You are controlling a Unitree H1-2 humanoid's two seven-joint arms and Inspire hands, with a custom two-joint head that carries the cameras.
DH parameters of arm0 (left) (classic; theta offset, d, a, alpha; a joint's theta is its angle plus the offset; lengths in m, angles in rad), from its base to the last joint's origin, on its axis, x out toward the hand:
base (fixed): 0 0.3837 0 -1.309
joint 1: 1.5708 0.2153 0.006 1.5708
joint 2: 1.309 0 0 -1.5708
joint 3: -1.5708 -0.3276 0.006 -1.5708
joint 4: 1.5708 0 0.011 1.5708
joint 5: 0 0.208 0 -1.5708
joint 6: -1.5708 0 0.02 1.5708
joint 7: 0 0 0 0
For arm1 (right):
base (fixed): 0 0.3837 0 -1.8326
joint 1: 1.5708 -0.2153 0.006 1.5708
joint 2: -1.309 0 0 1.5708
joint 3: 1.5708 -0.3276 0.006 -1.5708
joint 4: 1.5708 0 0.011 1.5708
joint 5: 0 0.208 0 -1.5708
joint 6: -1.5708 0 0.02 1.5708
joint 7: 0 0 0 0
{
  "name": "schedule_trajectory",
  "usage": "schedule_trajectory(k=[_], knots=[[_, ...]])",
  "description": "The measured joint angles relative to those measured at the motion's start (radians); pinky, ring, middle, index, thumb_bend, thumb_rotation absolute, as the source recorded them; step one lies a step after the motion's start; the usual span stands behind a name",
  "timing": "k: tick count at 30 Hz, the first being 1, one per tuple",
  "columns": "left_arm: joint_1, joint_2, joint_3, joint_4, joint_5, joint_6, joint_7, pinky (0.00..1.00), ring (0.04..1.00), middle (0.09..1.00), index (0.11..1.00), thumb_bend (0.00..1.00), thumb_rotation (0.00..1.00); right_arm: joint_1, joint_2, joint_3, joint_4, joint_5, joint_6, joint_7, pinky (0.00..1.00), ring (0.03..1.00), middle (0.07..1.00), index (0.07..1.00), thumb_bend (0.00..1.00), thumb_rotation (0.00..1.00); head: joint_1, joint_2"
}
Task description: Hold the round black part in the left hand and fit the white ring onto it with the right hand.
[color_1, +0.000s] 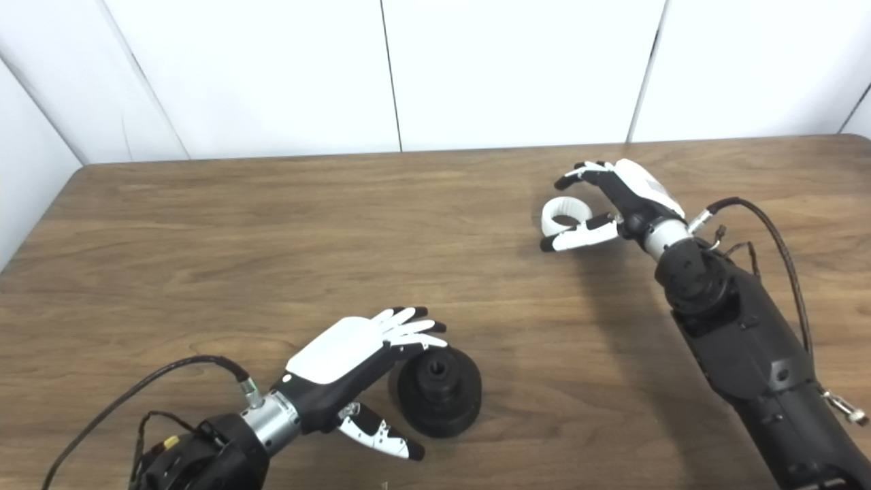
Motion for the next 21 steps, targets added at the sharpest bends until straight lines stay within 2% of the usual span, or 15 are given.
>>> schedule_trajectory(k=[6,21], knots=[[-0.001,0.000,0.001,0.000,0.000,0.001,-0.001,1.00,1.000,0.945,0.790,1.00,0.21,-0.035,0.003,0.001,0.076,-0.012,-0.039,0.001,0.93,1.000,0.927,0.762,0.95,0.40,0.003,-0.005],[-0.001,-0.002,0.019,0.000,-0.005,0.004,-0.004,1.00,1.000,0.958,0.797,0.97,0.21,-0.089,0.012,0.003,0.155,-0.026,-0.059,0.021,0.93,0.999,0.917,0.769,0.93,0.40,0.017,-0.008]])
